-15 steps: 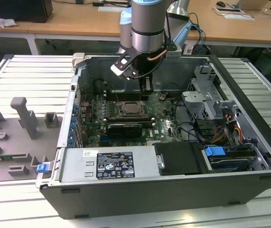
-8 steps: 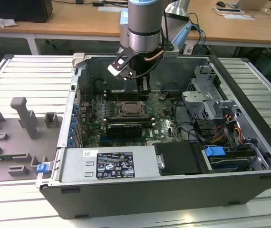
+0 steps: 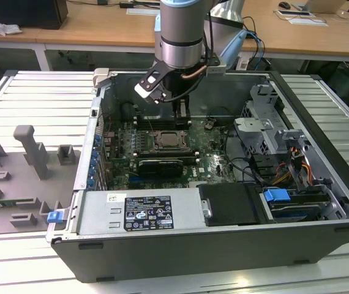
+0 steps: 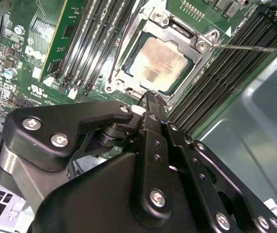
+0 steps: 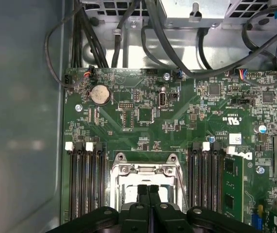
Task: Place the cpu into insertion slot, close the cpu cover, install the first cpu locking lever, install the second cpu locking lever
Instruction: 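Close the cpu cover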
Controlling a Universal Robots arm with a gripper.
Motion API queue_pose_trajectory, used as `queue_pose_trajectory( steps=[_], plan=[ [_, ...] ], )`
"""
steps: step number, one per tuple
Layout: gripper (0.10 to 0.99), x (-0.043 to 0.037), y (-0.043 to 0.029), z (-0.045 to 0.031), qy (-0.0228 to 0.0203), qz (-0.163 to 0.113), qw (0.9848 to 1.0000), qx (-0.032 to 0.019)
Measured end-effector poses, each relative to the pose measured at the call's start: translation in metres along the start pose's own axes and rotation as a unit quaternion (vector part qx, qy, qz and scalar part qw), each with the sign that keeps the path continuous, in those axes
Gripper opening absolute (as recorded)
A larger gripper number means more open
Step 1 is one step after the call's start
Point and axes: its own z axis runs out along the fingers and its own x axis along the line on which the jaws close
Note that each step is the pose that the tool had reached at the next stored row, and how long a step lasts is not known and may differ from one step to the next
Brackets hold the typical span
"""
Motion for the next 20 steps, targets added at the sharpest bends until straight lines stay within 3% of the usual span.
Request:
queue_pose_trajectory(
  steps=[17,20],
  plan=[
    [0.106,0.0001,-0.0113,0.0025,0.0,0.0,1.0,0.0007],
    [0.106,0.0,-0.0136,0.0013,0.0002,0.0,1.0,0.0039]
  ],
)
